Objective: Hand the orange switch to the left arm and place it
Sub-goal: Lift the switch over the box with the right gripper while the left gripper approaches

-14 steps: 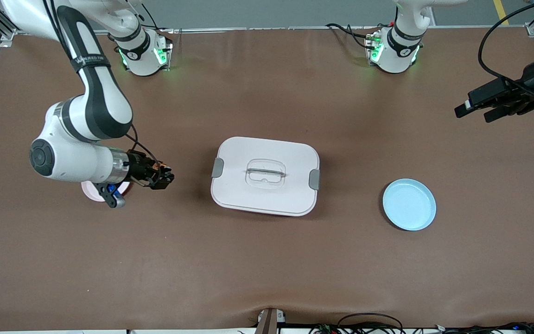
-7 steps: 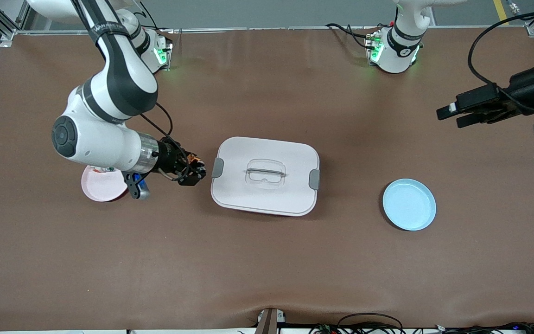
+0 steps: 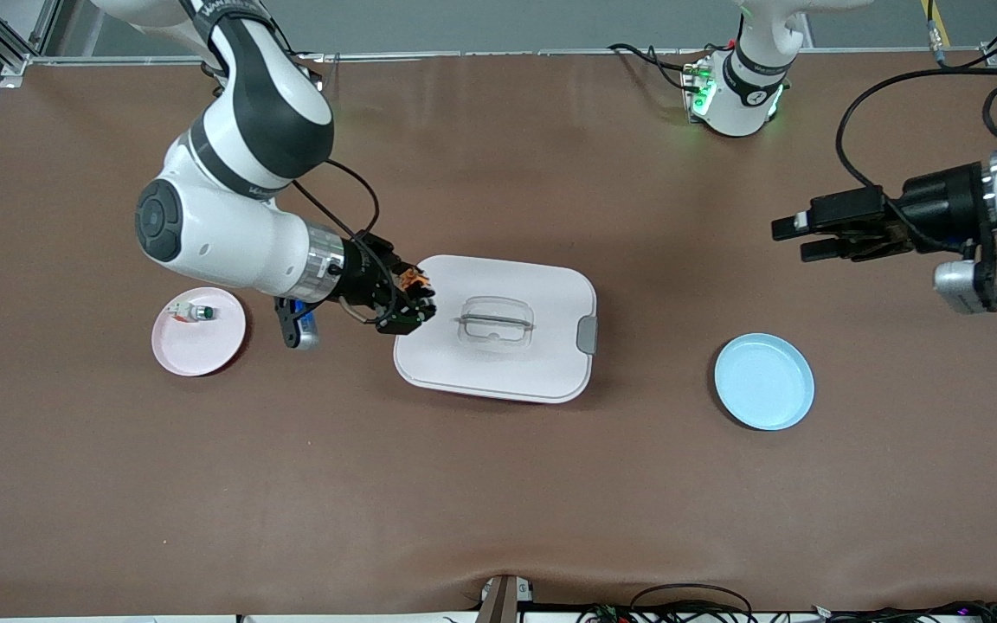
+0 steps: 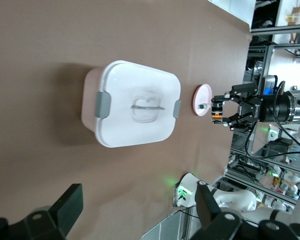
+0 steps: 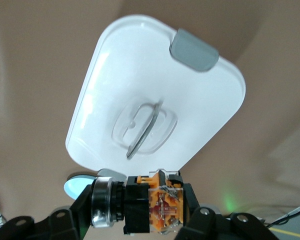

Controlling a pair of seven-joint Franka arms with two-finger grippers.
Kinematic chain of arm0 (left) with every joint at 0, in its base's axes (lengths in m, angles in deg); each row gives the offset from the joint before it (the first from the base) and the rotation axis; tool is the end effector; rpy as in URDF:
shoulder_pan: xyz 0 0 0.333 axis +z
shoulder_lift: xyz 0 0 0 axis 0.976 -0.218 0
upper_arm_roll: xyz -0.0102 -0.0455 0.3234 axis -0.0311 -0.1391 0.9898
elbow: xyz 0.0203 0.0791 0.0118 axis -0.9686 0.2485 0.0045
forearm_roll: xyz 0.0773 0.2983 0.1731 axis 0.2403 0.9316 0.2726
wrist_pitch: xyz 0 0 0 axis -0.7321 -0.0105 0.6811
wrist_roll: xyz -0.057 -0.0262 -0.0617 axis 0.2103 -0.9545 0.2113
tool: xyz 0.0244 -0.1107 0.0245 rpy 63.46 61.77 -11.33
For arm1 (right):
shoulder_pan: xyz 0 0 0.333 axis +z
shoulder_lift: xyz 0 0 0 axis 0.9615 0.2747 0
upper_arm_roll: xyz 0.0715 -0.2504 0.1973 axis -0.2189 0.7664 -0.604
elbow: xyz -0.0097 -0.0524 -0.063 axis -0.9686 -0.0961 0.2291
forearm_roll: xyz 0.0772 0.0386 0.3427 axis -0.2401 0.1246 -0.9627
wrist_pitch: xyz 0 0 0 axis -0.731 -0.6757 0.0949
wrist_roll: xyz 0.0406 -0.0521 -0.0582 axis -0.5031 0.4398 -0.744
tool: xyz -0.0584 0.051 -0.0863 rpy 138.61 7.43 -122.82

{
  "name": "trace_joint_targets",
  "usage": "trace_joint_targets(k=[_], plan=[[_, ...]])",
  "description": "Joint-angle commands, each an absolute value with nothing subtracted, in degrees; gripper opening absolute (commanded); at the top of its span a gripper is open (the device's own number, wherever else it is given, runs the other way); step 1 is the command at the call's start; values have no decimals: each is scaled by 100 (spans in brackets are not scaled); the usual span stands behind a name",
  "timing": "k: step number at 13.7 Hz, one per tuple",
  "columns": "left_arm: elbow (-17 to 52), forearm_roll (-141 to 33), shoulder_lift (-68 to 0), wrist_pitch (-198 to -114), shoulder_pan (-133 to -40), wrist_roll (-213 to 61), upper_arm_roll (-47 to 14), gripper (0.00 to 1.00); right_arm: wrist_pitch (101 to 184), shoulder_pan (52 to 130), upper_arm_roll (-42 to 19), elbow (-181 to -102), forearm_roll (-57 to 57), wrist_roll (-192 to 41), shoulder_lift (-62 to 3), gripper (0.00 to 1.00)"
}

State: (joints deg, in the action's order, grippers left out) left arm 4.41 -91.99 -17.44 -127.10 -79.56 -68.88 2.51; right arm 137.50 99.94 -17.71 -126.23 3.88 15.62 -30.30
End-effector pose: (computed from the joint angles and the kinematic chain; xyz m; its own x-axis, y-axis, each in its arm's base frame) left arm 0.5579 -0.1015 0.5993 0.9922 -0.0562 -0.1111 0.0432 -0.6819 0.7302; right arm 0.5666 0.3330 0.4948 0.3036 -0.7891 -0.5341 -0.9451 -0.3204 -0.0639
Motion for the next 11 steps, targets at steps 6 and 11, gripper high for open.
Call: trace_joint_targets(k=[6,11], plan=[[394,-9795,-2146,-13610,-8751,-6851,103,100,14643,10727,-1706,-11350,265,3712,-2167,0],[403,-10175,-2402,-14268,-9234,-6833,67,100,15089,10939,-1688,-10521,291,4926,-1637,0]])
